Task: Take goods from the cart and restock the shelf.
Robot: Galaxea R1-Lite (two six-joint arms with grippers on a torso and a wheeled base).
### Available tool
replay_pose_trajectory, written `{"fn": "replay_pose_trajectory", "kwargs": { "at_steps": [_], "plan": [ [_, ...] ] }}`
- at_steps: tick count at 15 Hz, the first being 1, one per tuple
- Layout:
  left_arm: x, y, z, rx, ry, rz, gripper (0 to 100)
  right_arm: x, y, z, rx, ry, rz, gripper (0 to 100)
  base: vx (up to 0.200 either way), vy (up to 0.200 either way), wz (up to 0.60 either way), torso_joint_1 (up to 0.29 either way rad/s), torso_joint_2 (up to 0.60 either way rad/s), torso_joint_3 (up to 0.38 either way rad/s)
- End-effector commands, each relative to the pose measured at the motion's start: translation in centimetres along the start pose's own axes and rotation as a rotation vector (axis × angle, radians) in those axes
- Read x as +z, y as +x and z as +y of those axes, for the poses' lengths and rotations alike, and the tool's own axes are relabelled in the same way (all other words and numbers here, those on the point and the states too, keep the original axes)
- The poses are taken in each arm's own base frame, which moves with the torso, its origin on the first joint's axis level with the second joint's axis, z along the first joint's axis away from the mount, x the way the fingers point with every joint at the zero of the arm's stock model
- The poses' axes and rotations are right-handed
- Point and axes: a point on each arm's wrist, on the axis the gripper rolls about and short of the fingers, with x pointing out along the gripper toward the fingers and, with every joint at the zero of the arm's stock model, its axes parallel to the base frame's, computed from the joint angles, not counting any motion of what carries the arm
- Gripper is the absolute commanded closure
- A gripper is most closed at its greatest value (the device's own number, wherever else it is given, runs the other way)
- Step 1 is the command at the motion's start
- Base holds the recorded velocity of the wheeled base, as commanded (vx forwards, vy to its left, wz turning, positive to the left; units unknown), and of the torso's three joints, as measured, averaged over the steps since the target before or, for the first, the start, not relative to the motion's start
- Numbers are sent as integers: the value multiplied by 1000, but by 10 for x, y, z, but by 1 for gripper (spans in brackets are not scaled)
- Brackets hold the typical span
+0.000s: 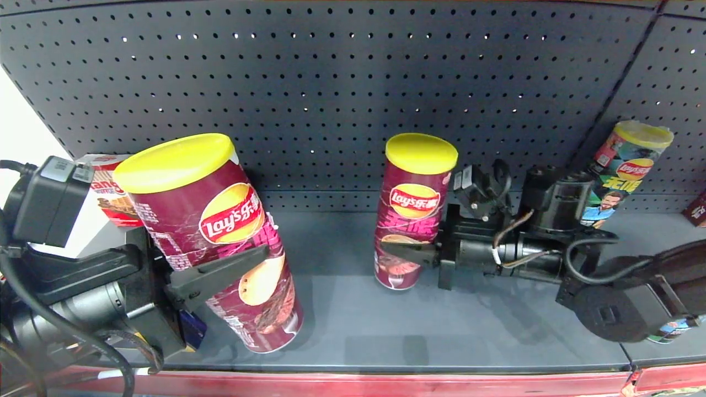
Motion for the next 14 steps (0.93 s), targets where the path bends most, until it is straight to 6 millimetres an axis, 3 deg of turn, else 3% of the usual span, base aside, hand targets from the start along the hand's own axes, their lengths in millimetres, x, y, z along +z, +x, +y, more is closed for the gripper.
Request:
{"fn": "replay_pose_trajectory", "kwargs": {
  "at_steps": [1,4,14],
  "plan": [
    [-1,0,0,0,-1,1,100,-9,-23,31,22,-10,-14,100,0,0,0,0,0,0],
    [-1,-1,0,1,-2,1,100,-32,-27,41,32,8,9,100,0,0,0,0,0,0],
    [-1,-1,0,1,-3,2,100,-48,-18,40,61,25,29,100,0,0,0,0,0,0]
  ]
}}
